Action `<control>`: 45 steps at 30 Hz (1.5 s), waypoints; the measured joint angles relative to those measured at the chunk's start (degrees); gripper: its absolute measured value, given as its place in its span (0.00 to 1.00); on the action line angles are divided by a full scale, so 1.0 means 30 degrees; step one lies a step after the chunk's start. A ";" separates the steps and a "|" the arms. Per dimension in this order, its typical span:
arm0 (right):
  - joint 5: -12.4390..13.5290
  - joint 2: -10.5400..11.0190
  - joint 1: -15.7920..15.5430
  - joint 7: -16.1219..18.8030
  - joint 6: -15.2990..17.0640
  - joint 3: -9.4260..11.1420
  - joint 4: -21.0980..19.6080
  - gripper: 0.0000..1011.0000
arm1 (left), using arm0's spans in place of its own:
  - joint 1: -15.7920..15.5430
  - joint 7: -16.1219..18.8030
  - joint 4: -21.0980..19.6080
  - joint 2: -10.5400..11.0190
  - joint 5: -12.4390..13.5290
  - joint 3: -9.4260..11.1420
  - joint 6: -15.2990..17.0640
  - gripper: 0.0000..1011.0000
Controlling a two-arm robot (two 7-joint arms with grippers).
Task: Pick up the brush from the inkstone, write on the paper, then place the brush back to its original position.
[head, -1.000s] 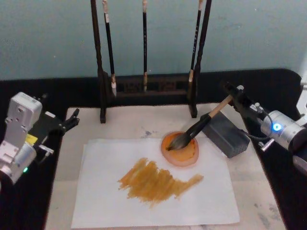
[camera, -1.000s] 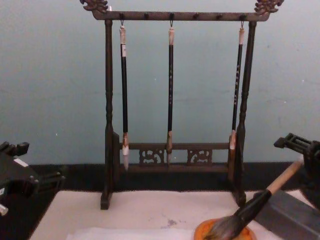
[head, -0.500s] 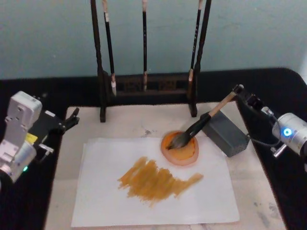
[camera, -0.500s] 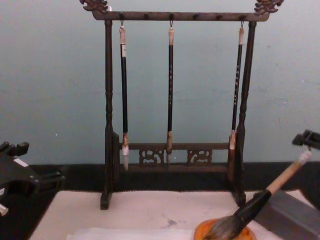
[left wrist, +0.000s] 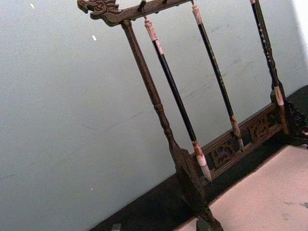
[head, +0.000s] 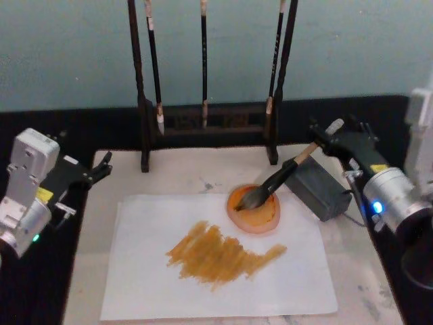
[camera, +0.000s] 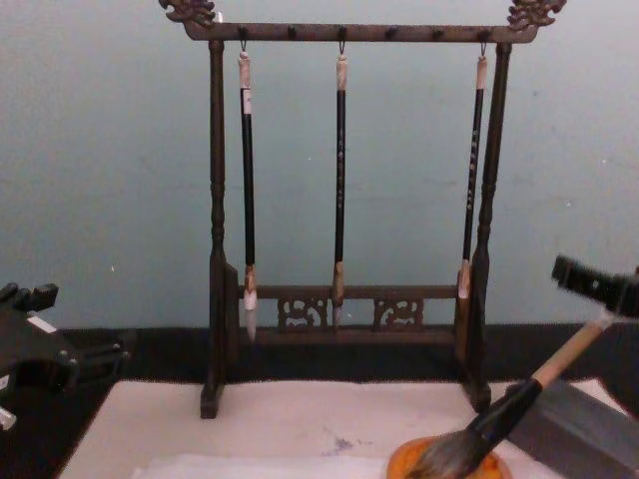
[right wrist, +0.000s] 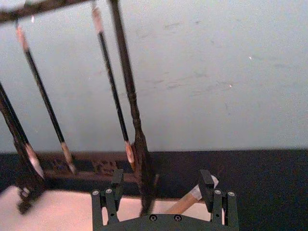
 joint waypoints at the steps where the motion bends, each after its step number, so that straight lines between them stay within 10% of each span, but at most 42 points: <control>1: -0.0428 -0.0064 0.0029 -0.0117 -0.0127 -0.0133 0.0134 0.99 | 0.0000 0.0001 0.0001 0.0001 0.0000 -0.0001 0.0001 1.00; 8: -0.6519 -0.0683 0.0090 -0.2356 -0.1780 -0.1910 0.1378 0.99 | 0.0001 0.0001 0.0001 0.0001 0.0000 0.0000 0.0000 1.00; 13: -0.8818 -0.0973 -0.0161 -0.3548 -0.2314 -0.2388 0.1760 0.99 | -0.0001 0.0001 0.0000 0.0001 0.0000 -0.0001 -0.0001 1.00; 27: -0.6648 -0.1316 -0.0814 -0.2120 -0.2444 -0.1155 0.1867 0.99 | 0.0000 0.0001 0.0001 0.0001 0.0001 -0.0001 0.0000 1.00; 45: -0.7021 -0.1311 -0.0778 -0.2359 -0.2426 -0.1323 0.1864 0.99 | 0.0000 0.0000 0.0000 0.0001 0.0000 0.0000 0.0001 1.00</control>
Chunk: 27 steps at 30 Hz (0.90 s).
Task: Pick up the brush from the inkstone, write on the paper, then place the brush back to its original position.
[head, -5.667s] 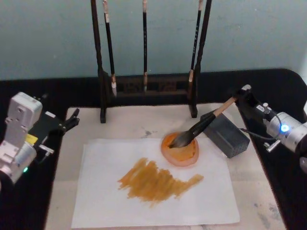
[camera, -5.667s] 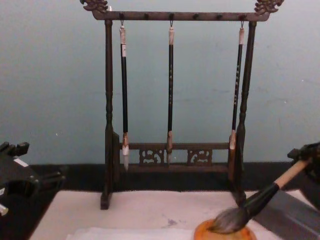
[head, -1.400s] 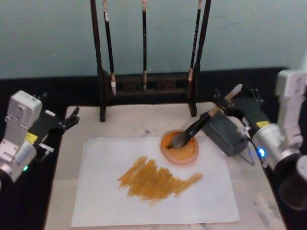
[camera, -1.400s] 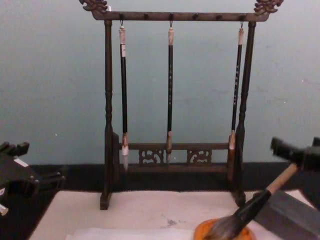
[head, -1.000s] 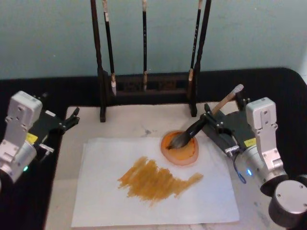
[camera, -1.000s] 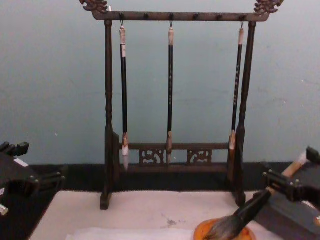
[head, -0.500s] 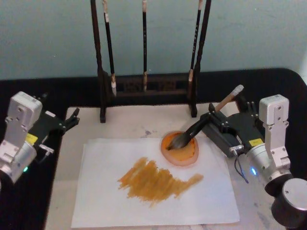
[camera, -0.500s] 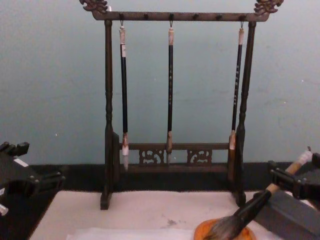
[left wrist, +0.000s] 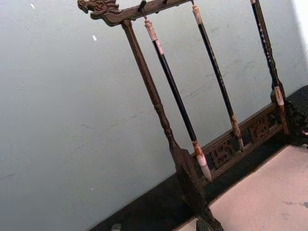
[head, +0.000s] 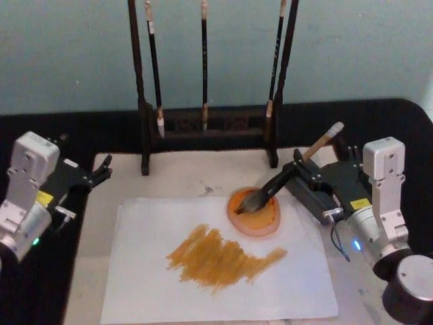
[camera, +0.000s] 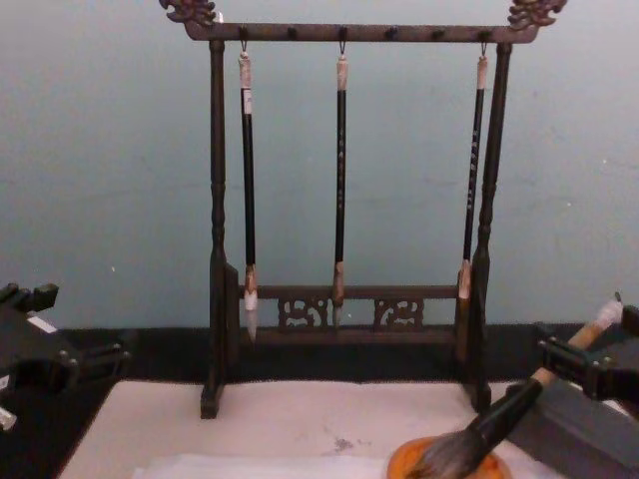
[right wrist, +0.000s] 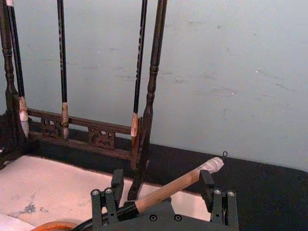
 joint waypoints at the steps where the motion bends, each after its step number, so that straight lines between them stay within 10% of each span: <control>1: -0.0008 0.0000 0.0003 -0.0006 0.0000 -0.0002 0.0001 0.99 | 0.0000 0.0000 0.0000 0.0000 0.0000 0.0000 0.0000 1.00; 27: -0.0104 0.0000 0.0017 -0.0080 -0.0001 -0.0047 0.0002 0.99 | -0.0001 0.0001 0.0001 0.0000 0.0000 0.0000 0.0000 1.00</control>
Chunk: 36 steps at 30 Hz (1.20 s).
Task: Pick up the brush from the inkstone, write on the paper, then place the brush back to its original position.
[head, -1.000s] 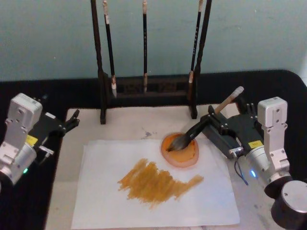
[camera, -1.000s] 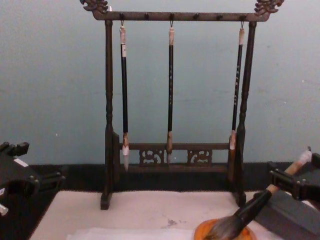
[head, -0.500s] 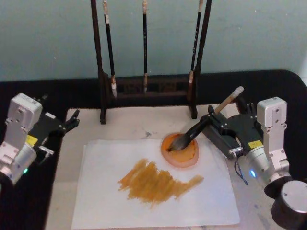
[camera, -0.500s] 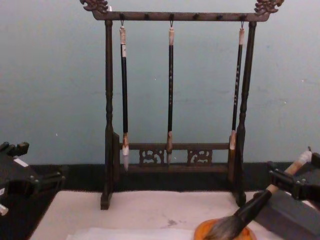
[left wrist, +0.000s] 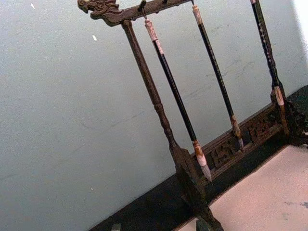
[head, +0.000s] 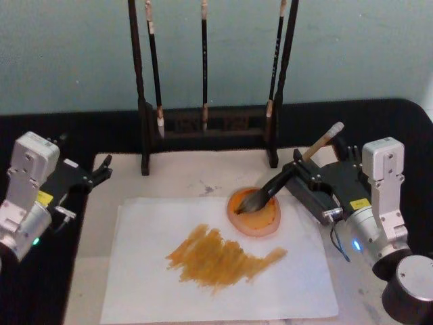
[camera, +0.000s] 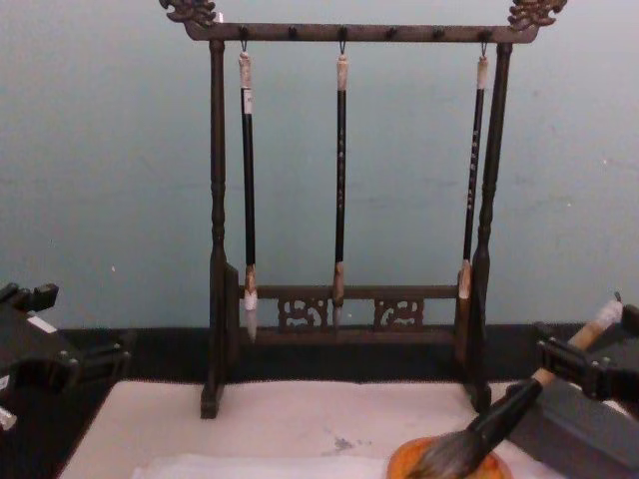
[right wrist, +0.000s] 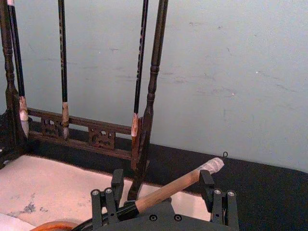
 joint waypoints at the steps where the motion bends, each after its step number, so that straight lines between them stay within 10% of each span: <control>1: -0.0003 0.0000 0.0000 -0.0003 0.0001 0.0001 0.0000 0.99 | 0.0001 0.0001 0.0000 0.0000 0.0000 0.0000 -0.0001 1.00; 36: -0.0012 0.0000 -0.0001 -0.0003 0.0000 0.0002 0.0000 0.99 | 0.0002 0.0000 -0.0001 0.0000 0.0000 0.0000 0.0000 1.00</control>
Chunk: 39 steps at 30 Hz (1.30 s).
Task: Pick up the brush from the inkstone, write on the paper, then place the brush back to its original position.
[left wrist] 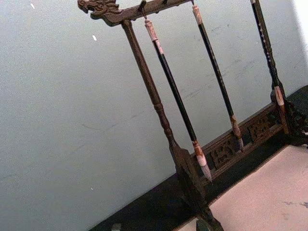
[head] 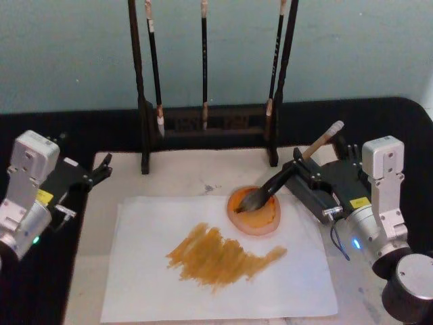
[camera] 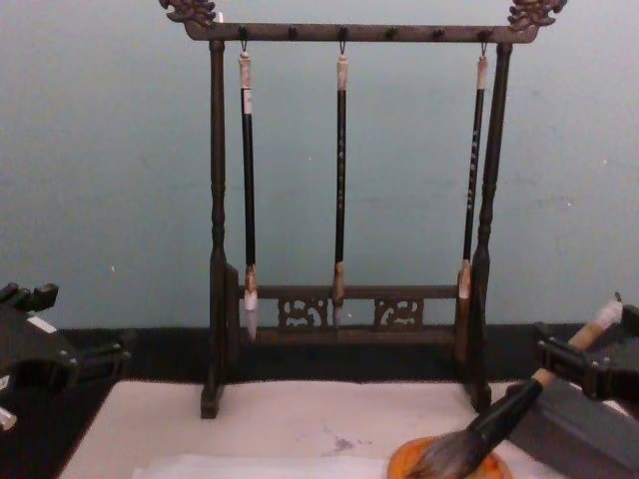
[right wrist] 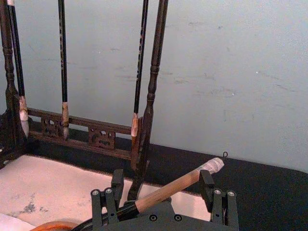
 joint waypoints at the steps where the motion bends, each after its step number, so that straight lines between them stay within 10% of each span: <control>1: 0.0000 0.0000 0.0000 0.0000 0.0000 0.0000 0.0000 0.99 | -0.0001 -0.0001 0.0001 0.0000 0.0000 -0.0001 0.0000 1.00; 39: 0.0002 0.0000 0.0000 0.0002 0.0000 0.0000 0.0000 0.99 | 0.0000 0.0000 0.0000 0.0000 0.0000 -0.0001 0.0000 1.00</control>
